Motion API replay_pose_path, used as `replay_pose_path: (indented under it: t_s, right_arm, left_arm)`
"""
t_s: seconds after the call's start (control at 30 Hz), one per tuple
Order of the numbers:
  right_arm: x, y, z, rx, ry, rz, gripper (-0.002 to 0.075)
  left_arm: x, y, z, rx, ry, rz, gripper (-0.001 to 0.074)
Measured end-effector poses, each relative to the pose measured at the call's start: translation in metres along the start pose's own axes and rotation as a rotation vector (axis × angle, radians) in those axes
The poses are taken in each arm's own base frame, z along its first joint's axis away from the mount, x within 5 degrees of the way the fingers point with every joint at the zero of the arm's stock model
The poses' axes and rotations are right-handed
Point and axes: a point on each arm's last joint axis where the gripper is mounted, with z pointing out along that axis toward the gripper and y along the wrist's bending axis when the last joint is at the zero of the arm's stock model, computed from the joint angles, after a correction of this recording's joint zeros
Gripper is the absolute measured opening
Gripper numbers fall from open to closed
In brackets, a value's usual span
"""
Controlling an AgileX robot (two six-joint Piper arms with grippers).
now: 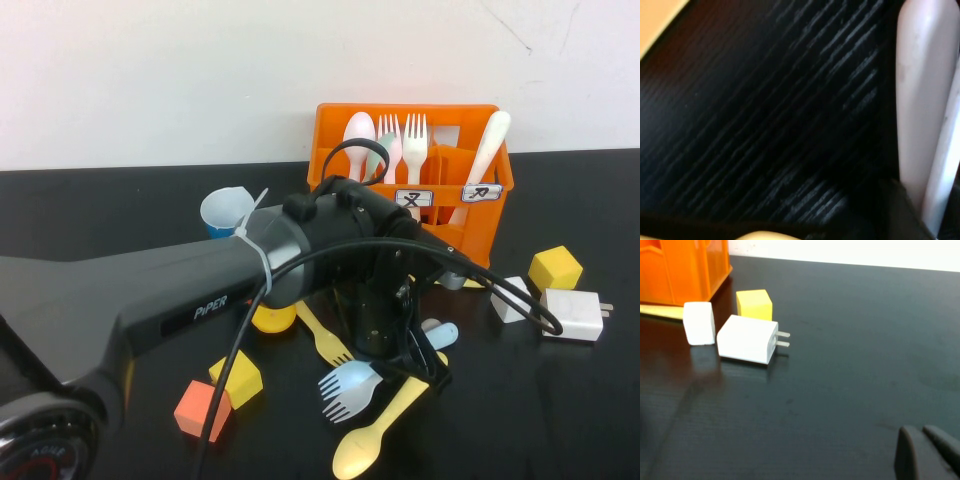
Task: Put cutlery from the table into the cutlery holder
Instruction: Pick up the fork
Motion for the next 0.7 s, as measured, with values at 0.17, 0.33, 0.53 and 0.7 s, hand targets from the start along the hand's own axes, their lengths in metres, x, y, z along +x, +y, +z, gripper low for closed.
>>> replay_pose_path:
  t_s: [0.17, 0.33, 0.53, 0.7]
  right_arm:
    - [0.0000, 0.0000, 0.0000, 0.000, 0.000, 0.000, -0.0003]
    - [0.0000, 0.0000, 0.0000, 0.000, 0.000, 0.000, -0.0003]
    - [0.0000, 0.0000, 0.0000, 0.000, 0.000, 0.000, -0.0003]
    - [0.0000, 0.0000, 0.0000, 0.000, 0.000, 0.000, -0.0003]
  left_arm:
    - [-0.0012, 0.0006, -0.0008, -0.006, -0.014, 0.005, 0.0202]
    - [-0.0023, 0.0016, -0.0014, -0.018, -0.027, 0.015, 0.0216]
    - [-0.0033, 0.0015, -0.0018, -0.018, -0.038, 0.022, 0.0217]
    - [-0.0038, 0.0007, -0.0025, -0.017, -0.045, 0.024, 0.0139]
